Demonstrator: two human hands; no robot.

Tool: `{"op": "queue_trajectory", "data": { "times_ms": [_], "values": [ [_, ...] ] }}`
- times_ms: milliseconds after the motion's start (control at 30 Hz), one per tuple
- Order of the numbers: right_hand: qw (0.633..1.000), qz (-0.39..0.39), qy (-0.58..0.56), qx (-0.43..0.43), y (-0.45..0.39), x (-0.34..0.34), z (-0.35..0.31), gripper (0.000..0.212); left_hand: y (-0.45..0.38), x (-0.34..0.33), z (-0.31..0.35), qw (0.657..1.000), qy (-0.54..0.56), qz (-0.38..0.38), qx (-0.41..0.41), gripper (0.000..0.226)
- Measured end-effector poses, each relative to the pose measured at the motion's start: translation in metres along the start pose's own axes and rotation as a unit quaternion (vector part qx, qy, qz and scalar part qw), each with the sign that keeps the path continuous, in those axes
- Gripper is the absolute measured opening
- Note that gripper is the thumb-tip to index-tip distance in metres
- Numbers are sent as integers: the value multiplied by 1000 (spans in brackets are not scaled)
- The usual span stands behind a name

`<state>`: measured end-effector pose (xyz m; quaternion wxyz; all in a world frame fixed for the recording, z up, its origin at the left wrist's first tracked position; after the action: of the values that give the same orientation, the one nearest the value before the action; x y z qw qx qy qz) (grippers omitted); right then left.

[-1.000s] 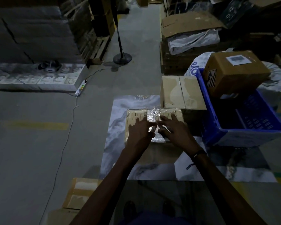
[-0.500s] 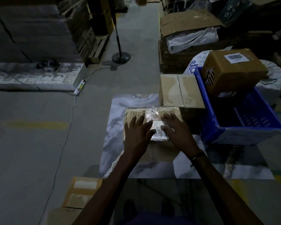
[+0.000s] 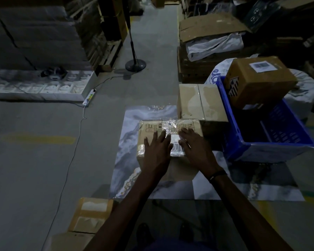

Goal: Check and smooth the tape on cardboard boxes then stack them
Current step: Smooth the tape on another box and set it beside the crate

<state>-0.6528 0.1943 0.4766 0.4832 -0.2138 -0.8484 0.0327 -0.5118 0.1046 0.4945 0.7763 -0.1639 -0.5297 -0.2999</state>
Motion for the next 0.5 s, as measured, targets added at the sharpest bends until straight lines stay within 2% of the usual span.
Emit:
{"op": "queue_trajectory", "data": {
  "times_ms": [167, 267, 433, 500],
  "values": [
    [999, 46, -1, 12, 5, -2, -1, 42, 2, -8, 1, 1000, -24, -2, -9, 45],
    [999, 49, 0, 10, 6, -3, -1, 48, 1, -4, -2, 1000, -10, -9, -14, 42],
    [994, 107, 29, 13, 12, -5, 4, 42, 7, 2, -21, 995, 58, 75, -4, 41],
    [992, 123, 35, 13, 13, -6, 2, 39, 7, 1, -23, 994, 70, 82, 2, 43]
  ]
}}
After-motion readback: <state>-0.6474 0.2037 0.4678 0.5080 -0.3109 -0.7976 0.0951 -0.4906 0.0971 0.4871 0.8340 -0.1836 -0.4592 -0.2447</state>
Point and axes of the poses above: each hand's wrist, its own y-axis away from the middle knuckle, its own x-axis out of the back of the hand, z = x × y, the point moved 2 cm from there along -y, towards the middle knuckle, and after that the axes turned 11 degrees about x, right-handed, at the moved point
